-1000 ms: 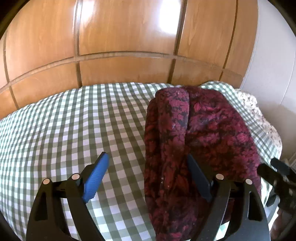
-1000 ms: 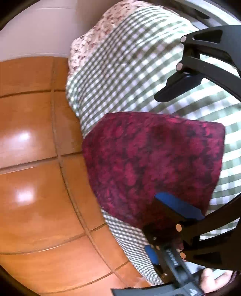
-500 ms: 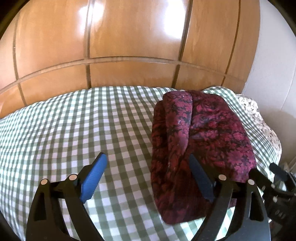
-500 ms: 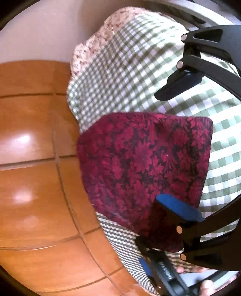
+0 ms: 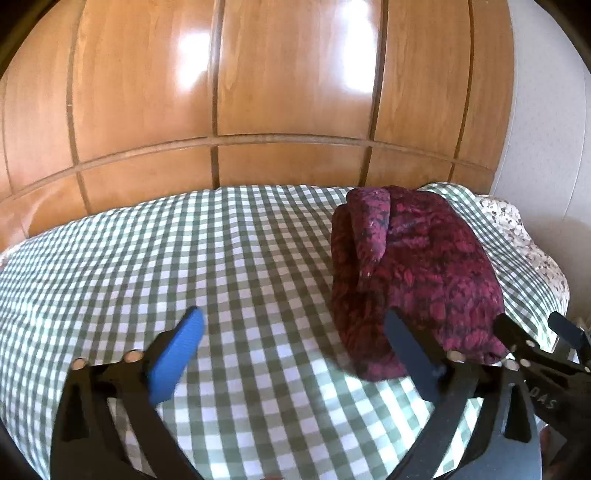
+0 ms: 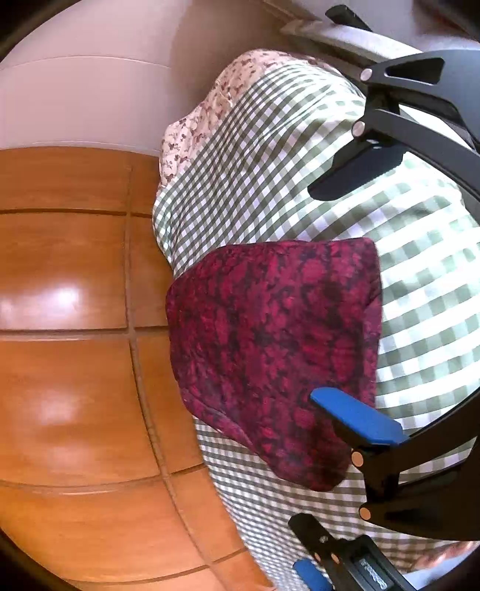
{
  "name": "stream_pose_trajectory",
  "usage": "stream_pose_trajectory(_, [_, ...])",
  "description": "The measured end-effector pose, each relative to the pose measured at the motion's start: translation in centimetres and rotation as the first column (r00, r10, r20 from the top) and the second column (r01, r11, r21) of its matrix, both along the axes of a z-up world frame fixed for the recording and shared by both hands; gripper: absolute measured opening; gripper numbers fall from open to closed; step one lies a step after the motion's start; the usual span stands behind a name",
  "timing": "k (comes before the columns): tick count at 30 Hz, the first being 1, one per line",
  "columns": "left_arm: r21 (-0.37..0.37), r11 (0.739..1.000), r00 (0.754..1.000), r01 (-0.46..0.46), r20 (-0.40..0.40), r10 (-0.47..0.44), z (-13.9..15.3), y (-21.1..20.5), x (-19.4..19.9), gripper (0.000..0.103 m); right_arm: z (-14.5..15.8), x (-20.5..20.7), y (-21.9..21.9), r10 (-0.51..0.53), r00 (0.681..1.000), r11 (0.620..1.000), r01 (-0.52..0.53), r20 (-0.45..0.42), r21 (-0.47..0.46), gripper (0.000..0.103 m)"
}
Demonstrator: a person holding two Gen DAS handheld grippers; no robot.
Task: Fold small clothes
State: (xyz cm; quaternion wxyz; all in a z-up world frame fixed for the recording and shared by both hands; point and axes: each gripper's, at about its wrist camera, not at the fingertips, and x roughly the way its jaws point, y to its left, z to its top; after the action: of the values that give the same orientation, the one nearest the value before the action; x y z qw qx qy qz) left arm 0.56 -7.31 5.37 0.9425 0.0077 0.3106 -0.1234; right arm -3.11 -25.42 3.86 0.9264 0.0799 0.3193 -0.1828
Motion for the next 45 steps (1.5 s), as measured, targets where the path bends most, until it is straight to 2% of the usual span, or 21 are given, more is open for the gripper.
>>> stream_pose_trajectory(5, [-0.025,1.0,1.0,-0.014,-0.001,0.014,0.0,1.1,-1.3,0.099,-0.6,-0.6,0.0,-0.004,1.0,0.997,0.007,-0.03,0.081,0.101])
stream_pose_trajectory(8, [-0.011,1.0,1.0,-0.019,-0.005,0.019,-0.2,1.3,-1.7,0.099,-0.6,-0.8,0.5,-0.019,0.999,0.999,0.021,-0.036,0.046,0.101])
stream_pose_trajectory(14, [-0.004,1.0,1.0,-0.015,-0.01,0.015,-0.6,1.4,-2.2,0.099,0.2,-1.5,0.4,-0.057,0.998,0.998,0.057,0.006,0.015,0.101])
stream_pose_trajectory(29, [0.04,0.997,0.997,-0.063,0.056,0.061,-0.4,1.1,-2.7,0.099,-0.1,-1.2,1.7,0.014,1.0,0.999,-0.014,0.007,-0.039,0.101])
stream_pose_trajectory(45, [0.04,0.997,0.998,-0.062,0.035,0.06,-0.7,0.9,-2.4,0.099,-1.1,-1.0,1.1,0.006,1.0,1.0,-0.006,-0.009,0.011,0.101])
